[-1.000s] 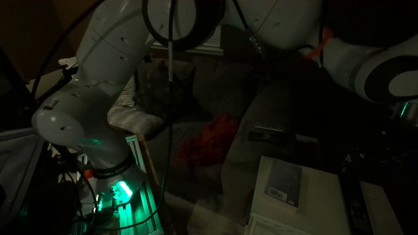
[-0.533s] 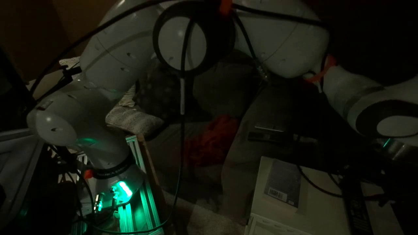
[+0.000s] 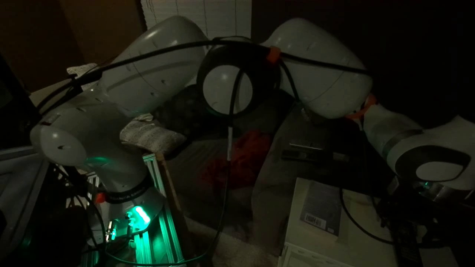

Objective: Put the remote on the arm rest

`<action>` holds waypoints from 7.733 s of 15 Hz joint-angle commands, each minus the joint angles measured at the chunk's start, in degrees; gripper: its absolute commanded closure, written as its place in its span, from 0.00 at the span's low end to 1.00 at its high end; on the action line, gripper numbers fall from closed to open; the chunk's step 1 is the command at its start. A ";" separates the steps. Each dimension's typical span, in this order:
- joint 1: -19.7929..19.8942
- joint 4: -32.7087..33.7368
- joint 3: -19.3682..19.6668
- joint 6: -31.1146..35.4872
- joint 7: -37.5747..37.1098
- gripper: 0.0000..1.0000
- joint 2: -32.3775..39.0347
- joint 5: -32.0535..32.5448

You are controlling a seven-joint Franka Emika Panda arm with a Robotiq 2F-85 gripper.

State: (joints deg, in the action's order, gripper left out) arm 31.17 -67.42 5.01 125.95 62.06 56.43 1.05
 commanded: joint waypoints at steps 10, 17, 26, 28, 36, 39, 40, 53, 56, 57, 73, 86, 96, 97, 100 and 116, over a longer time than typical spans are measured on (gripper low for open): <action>-1.58 11.65 1.67 -11.52 8.15 0.00 5.71 5.42; -1.07 19.98 0.96 -13.98 7.02 0.25 12.62 4.22; -1.60 24.19 1.41 -17.73 5.09 0.65 12.97 4.40; -1.87 21.90 0.60 -19.67 4.91 0.65 10.61 3.66; -8.94 14.05 -4.44 -26.47 5.35 0.65 1.40 4.17; -11.96 11.58 -6.21 -28.98 7.03 0.65 -0.25 4.39; -12.57 11.37 -6.08 -29.82 8.77 0.65 -0.27 5.38; -18.15 12.22 -8.55 -30.91 -20.10 0.65 2.20 -4.73; -18.91 12.09 -10.62 -30.90 -24.80 0.65 2.08 -8.14; -18.64 12.10 -11.38 -31.03 -26.06 0.65 2.14 -9.52; -16.20 11.21 -12.69 -29.55 -30.26 0.40 3.40 -17.29; -26.36 4.65 -10.57 -9.39 -73.33 0.65 2.16 -19.98; -22.99 4.24 -15.49 -10.69 -74.63 0.40 4.05 -31.49; -22.83 4.11 -15.65 -10.70 -74.61 0.40 4.03 -31.73; -24.29 3.03 -14.86 -1.38 -80.04 0.65 3.95 -34.19; -36.17 9.95 -3.66 1.98 -109.62 0.65 8.70 -18.73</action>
State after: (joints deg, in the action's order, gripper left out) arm -6.45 -62.89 3.25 133.93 -47.34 62.74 -19.57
